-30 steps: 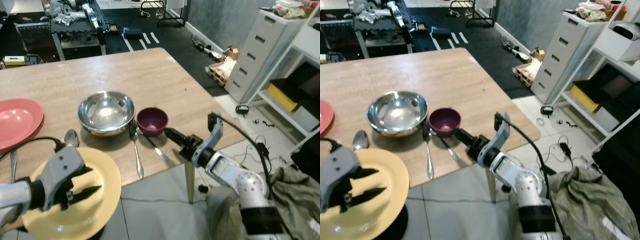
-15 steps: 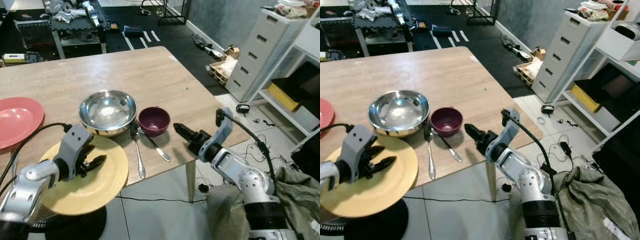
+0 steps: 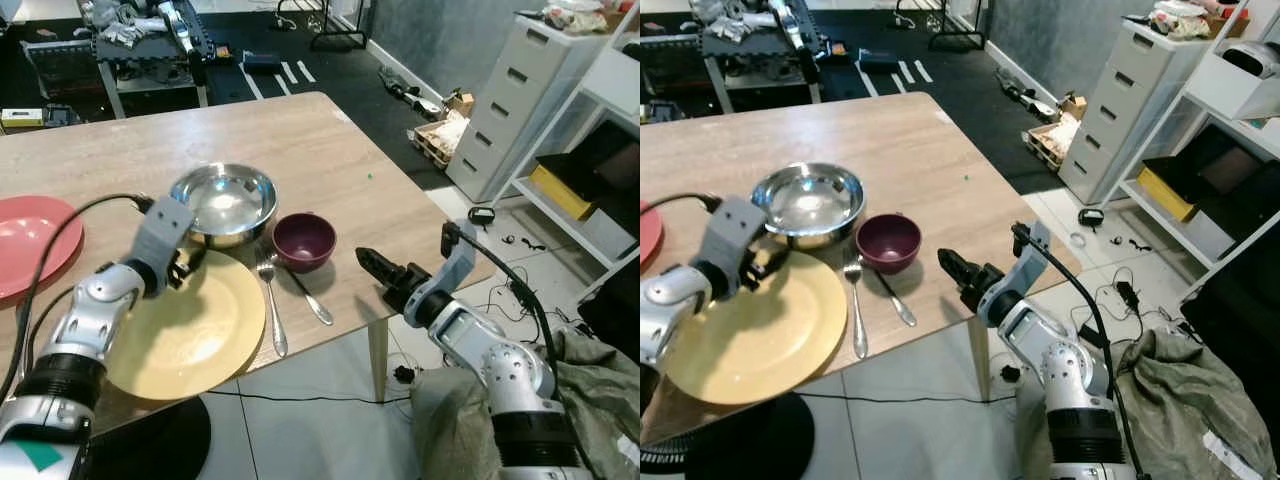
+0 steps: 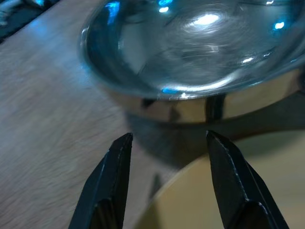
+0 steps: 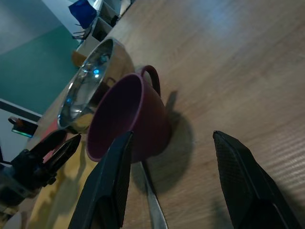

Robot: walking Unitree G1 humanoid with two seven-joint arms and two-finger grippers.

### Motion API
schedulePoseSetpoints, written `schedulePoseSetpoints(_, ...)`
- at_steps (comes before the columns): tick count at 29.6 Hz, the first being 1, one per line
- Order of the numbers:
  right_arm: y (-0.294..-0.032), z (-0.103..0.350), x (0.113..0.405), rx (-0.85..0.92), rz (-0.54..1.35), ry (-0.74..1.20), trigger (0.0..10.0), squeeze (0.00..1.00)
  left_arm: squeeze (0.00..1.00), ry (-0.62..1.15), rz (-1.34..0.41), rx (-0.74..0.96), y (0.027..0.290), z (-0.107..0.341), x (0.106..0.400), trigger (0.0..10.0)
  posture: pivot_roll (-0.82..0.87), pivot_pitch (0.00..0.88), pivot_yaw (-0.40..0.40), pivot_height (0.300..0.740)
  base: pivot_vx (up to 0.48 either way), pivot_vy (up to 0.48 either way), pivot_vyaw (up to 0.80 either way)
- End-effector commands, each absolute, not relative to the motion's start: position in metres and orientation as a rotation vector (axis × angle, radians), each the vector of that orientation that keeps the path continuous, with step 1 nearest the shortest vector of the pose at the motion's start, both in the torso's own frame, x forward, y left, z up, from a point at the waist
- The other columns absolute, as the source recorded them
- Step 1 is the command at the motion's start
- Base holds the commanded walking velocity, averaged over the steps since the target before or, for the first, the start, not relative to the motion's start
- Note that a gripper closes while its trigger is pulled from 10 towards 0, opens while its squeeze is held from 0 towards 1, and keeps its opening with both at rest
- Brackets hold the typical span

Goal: Setting the table

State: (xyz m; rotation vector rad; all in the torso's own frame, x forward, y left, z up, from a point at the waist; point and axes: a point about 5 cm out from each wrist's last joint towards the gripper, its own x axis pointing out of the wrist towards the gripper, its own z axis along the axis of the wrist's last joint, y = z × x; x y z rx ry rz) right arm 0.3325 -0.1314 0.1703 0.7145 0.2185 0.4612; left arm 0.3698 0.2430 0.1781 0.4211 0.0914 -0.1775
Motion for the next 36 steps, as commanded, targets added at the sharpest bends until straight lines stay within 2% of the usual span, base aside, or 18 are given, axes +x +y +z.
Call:
schedulePoseSetpoints(1,-0.130,0.170,0.330,0.717,0.476,0.219,10.0,0.00,0.00,0.100,-0.146,0.417,0.248,0.175,0.370,10.0,0.08,0.079,0.024,0.740,0.000,0.000,0.00)
schedulePoseSetpoints(4,-0.125,0.170,0.324,0.716,0.544,0.234,10.0,0.00,0.00,0.026,-0.160,0.347,0.246,0.188,0.374,10.0,0.08,0.080,0.025,0.740,0.000,0.000,0.00)
schedulePoseSetpoints(8,-0.127,0.167,0.317,0.700,0.581,0.247,10.0,0.00,0.00,-0.035,-0.296,0.327,0.235,0.203,0.368,10.0,0.08,0.085,0.029,0.740,0.000,0.000,0.00)
schedulePoseSetpoints(11,-0.133,0.163,0.312,0.682,0.595,0.258,10.0,0.00,0.00,-0.113,-0.465,0.407,0.226,0.227,0.349,10.0,0.09,0.088,0.033,0.740,0.000,0.000,0.00)
schedulePoseSetpoints(13,-0.134,0.163,0.311,0.681,0.595,0.259,10.0,0.00,0.00,-0.124,-0.498,0.428,0.225,0.231,0.344,10.0,0.09,0.089,0.033,0.740,0.000,0.000,0.00)
schedulePoseSetpoints(15,-0.136,0.159,0.310,0.677,0.597,0.270,10.0,0.00,0.00,-0.071,-0.655,0.518,0.228,0.235,0.305,10.0,0.10,0.092,0.035,0.740,0.000,0.000,0.00)
schedulePoseSetpoints(18,-0.135,0.158,0.310,0.677,0.598,0.273,10.0,0.00,0.00,-0.042,-0.705,0.538,0.229,0.233,0.292,10.0,0.11,0.092,0.032,0.740,0.000,0.000,0.00)
schedulePoseSetpoints(22,-0.131,0.155,0.308,0.674,0.619,0.300,10.0,0.00,0.00,0.097,-0.867,0.547,0.229,0.218,0.251,10.0,0.12,0.091,0.029,0.740,0.000,0.000,0.00)
schedulePoseSetpoints(23,-0.131,0.155,0.308,0.674,0.619,0.300,10.0,0.00,0.00,0.097,-0.867,0.547,0.229,0.218,0.251,10.0,0.12,0.091,0.029,0.740,0.000,0.000,0.00)
schedulePoseSetpoints(24,-0.131,0.153,0.307,0.666,0.624,0.308,10.0,0.00,0.00,0.141,-0.904,0.555,0.230,0.214,0.239,10.0,0.12,0.092,0.027,0.740,0.000,0.000,0.00)
schedulePoseSetpoints(26,-0.132,0.152,0.307,0.663,0.627,0.314,10.0,0.00,0.00,0.182,-0.921,0.569,0.233,0.209,0.230,10.0,0.12,0.092,0.027,0.740,0.000,0.000,0.00)
schedulePoseSetpoints(27,-0.135,0.150,0.306,0.654,0.625,0.325,10.0,0.00,0.00,0.251,-0.882,0.604,0.245,0.200,0.221,10.0,0.12,0.094,0.026,0.740,0.000,0.000,0.00)
schedulePoseSetpoints(33,-0.137,0.148,0.306,0.649,0.624,0.333,10.0,0.00,0.00,0.372,-0.787,0.609,0.259,0.185,0.214,10.0,0.13,0.093,0.019,0.740,0.000,0.000,0.00)
schedulePoseSetpoints(36,-0.134,0.147,0.307,0.650,0.626,0.339,10.0,0.00,0.00,0.400,-0.729,0.506,0.257,0.161,0.223,10.0,0.13,0.092,0.010,0.740,0.000,0.000,0.00)
